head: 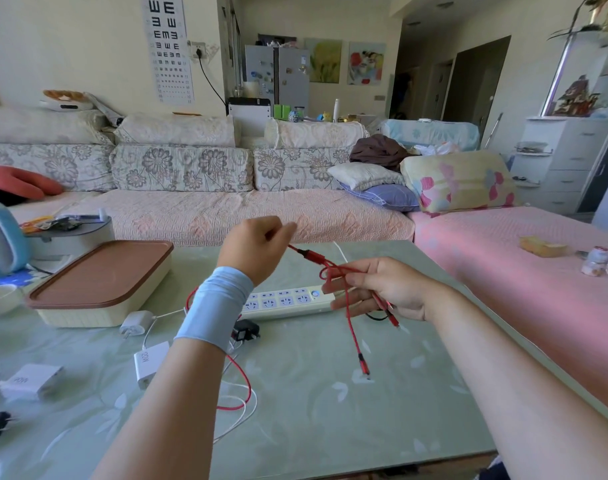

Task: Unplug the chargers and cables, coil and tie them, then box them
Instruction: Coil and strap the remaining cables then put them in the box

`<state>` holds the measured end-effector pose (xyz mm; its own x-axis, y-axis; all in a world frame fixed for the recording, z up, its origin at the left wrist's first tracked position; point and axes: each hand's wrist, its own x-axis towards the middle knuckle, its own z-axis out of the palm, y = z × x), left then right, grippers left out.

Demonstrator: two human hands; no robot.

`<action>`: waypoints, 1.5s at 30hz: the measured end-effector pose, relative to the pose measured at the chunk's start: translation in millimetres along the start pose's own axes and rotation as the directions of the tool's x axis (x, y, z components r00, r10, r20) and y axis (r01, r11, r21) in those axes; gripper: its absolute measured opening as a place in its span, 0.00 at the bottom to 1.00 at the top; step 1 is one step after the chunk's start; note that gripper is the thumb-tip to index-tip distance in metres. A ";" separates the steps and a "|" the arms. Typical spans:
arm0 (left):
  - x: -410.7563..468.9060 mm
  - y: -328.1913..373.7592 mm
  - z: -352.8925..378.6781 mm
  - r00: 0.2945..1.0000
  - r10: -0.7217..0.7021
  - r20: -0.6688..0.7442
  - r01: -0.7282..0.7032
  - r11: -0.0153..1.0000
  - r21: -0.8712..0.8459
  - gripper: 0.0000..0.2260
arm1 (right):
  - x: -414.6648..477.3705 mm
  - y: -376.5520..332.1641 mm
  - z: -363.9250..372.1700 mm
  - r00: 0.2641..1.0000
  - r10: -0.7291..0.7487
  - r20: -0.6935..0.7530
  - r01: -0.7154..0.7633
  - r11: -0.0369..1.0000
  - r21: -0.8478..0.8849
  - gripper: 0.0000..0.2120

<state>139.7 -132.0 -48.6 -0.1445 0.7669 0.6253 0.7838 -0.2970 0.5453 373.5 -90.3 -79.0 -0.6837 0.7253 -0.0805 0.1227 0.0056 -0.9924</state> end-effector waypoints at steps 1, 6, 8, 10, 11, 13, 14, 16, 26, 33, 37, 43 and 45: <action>0.9 -2.5 -3.4 1.000 -0.009 -0.011 0.008 0.998 -0.065 0.21 | 0.9 0.3 -0.1 1.000 0.008 -0.015 -0.008 1.000 0.022 0.13; 2.1 -6.0 -7.8 0.997 -0.049 -0.062 0.028 0.955 -0.295 0.21 | 12.0 13.9 -2.8 0.981 0.165 -0.106 -0.169 0.985 -0.032 0.11; 2.0 -2.5 -5.6 0.992 -0.079 -0.096 0.042 0.940 -0.339 0.21 | 12.1 12.8 4.6 0.956 0.286 -0.068 -0.293 0.945 -0.146 0.12; 3.3 0.2 -5.2 0.988 -0.098 -0.119 0.049 0.930 -0.363 0.22 | 14.2 10.9 11.8 0.946 0.298 -0.130 -0.325 0.855 -0.403 0.13; 4.3 0.7 -5.6 0.990 -0.087 -0.113 0.041 0.934 -0.355 0.22 | 16.3 10.3 14.8 0.954 0.228 -0.197 -0.298 0.814 -0.498 0.16; 4.9 1.3 -5.6 0.997 -0.044 -0.062 0.022 0.947 -0.321 0.23 | 20.4 7.0 20.0 0.956 0.013 -0.293 -0.162 0.857 -0.490 0.23; 4.4 2.7 -5.2 0.999 -0.034 -0.028 0.024 0.953 -0.304 0.23 | 21.5 4.1 23.3 0.951 -0.077 -0.300 -0.052 0.916 -0.398 0.24; 3.4 7.1 -2.6 0.999 -0.025 0.020 0.030 0.959 -0.282 0.22 | 21.7 -3.3 32.9 0.948 -0.214 -0.237 0.181 0.972 -0.152 0.21; 4.2 1.5 -7.6 0.995 -0.034 -0.099 0.029 0.998 -0.055 0.20 | 21.0 -12.0 53.9 0.984 -0.178 -0.034 0.178 0.984 0.009 0.11; 8.5 -14.9 -16.3 0.935 -0.136 -0.329 0.133 0.991 -0.033 0.21 | 12.0 8.1 22.7 0.993 0.117 -0.009 -0.118 0.983 -0.140 0.12; 2.0 -26.1 -1.2 0.973 -0.177 -0.151 0.198 0.970 0.140 0.23 | 19.1 31.7 7.5 0.964 0.196 -0.177 -0.236 0.940 -0.245 0.14; -5.4 -54.7 30.1 0.669 -0.494 0.555 0.210 0.842 0.496 0.20 | 36.9 66.4 2.9 0.885 0.319 -0.339 -0.463 0.677 -0.572 0.14; -13.6 -54.2 39.2 0.409 -0.574 0.710 0.159 0.811 0.563 0.15 | 42.2 79.8 4.4 0.868 0.409 -0.281 -0.488 0.609 -0.625 0.12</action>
<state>122.9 -104.1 -108.5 -0.0801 0.8876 -0.4537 0.9526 0.2021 0.2272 351.3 -62.3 -162.0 -0.3417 0.8254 -0.4493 0.8583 0.0794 -0.5069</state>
